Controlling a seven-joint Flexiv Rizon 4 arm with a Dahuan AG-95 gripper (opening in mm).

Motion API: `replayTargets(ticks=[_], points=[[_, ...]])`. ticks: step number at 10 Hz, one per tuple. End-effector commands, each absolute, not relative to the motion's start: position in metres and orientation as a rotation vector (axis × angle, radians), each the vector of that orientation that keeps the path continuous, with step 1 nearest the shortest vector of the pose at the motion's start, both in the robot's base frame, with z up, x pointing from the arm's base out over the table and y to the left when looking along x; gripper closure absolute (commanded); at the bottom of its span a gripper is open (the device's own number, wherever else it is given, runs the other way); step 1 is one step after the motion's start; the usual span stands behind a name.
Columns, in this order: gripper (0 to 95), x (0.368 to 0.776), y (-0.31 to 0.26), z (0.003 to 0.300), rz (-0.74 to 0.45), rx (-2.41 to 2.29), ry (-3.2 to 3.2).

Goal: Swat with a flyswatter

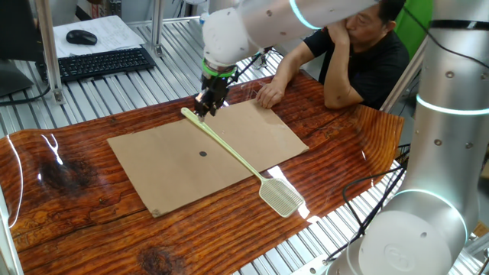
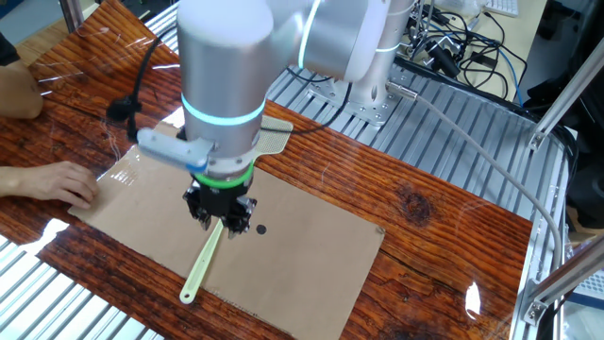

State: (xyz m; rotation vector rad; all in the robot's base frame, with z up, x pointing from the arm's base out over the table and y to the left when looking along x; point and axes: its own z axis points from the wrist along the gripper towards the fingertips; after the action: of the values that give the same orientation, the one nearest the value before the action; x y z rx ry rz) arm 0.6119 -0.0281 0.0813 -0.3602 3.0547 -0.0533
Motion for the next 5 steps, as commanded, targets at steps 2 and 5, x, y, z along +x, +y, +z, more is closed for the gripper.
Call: replayTargets(ticks=[2, 5], points=[[57.0, 0.6145, -0.0276, 0.0817, 0.040, -0.376, 3.086], [57.0, 0.6145, -0.0276, 0.0817, 0.059, -0.316, 3.068]])
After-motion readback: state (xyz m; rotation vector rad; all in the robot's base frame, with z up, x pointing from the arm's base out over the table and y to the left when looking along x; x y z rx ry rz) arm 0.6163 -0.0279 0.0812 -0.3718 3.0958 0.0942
